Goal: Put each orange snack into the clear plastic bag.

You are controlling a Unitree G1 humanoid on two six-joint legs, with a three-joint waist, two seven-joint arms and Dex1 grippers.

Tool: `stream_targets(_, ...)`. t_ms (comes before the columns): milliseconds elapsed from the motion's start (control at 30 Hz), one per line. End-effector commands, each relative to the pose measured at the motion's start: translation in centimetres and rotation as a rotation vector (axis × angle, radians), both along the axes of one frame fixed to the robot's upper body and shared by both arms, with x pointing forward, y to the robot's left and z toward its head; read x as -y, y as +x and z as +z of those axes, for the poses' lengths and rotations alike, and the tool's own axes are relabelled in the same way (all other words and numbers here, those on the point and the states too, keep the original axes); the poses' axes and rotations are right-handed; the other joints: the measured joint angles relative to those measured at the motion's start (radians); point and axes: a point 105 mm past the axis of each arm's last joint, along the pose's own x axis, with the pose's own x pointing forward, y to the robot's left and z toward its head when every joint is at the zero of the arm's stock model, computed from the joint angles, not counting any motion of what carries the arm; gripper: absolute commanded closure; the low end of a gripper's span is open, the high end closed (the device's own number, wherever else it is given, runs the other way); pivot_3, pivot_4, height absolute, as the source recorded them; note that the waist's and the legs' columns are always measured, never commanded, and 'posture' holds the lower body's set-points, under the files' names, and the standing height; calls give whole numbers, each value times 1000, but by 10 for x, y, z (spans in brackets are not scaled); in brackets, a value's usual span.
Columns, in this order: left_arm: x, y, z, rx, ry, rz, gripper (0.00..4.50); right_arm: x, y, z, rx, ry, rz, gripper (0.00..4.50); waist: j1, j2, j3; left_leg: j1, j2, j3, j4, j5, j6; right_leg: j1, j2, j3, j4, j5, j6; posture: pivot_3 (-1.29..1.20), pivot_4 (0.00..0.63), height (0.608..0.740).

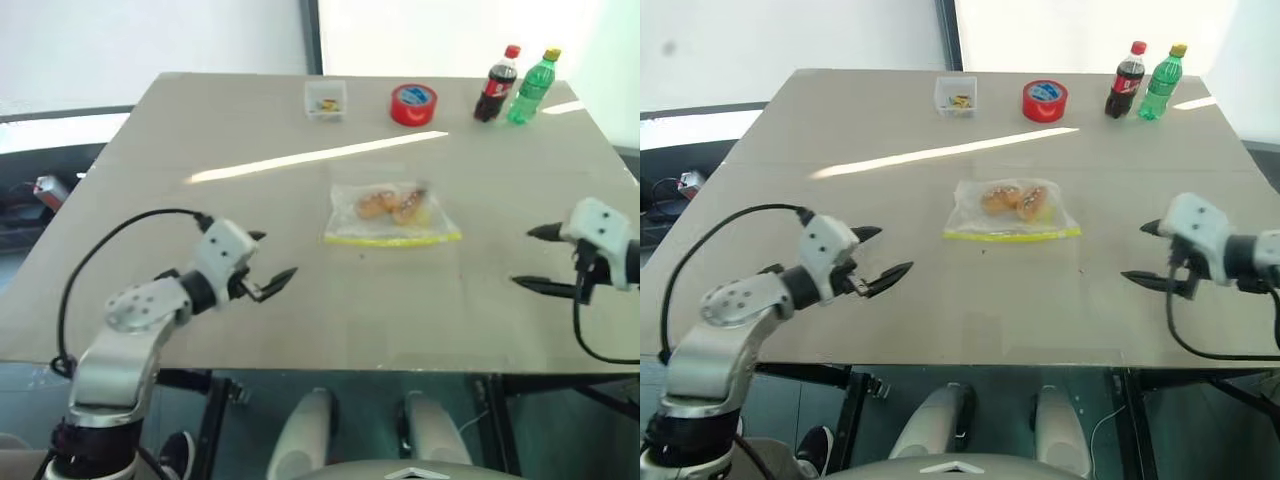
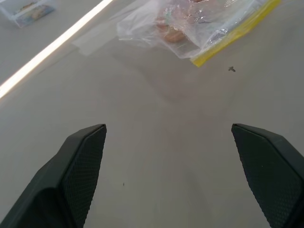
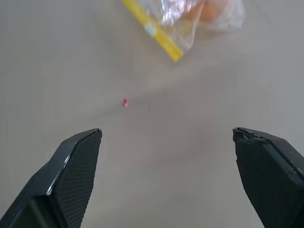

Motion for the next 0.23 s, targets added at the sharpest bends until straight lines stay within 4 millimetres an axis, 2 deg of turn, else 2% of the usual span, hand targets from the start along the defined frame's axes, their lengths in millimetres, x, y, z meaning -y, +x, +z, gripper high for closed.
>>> stream_targets(33, -4, -10, 19, 35, -18, -11, 50, 14, -2, 5, 31, 13, -13, 0, 1, 0, 0, 0, 0, 0, 0, 0, 0, 0, 0, 0, -1, -1, -2, 0, 150, 740)
stream_targets(233, -7, -13, 22, 25, -13, -10, 50, 20, 2, 9, 44, 34, -21, 0, 1, 0, 0, -1, 0, 1, 0, 0, 0, 0, -1, 0, -2, 1, 0, 0, 150, 740)
